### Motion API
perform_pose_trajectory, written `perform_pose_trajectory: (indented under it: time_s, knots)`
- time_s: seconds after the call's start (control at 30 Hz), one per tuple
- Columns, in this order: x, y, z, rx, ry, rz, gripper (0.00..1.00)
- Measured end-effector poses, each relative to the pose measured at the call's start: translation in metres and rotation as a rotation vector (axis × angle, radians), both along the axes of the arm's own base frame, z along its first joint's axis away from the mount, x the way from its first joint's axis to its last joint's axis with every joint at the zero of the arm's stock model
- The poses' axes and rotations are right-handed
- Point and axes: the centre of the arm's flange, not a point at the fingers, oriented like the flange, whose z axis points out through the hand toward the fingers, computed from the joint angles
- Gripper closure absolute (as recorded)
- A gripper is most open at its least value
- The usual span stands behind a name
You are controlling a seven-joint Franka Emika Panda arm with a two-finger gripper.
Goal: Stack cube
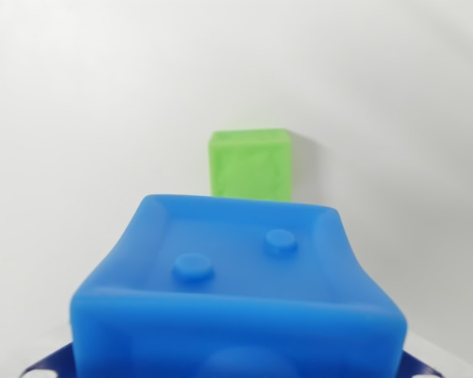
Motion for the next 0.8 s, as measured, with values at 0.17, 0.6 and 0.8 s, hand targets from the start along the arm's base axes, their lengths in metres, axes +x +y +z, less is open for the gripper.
perform_pose_trajectory:
  time_s: [0.17, 0.6, 0.8]
  knots:
    - [0.0, -0.01, 0.002, 0.0, 0.001, 0.027, 1.0]
    - [0.0, -0.014, -0.029, 0.003, 0.009, 0.039, 1.0]
    - [0.001, -0.015, -0.047, 0.002, 0.007, 0.039, 1.0]
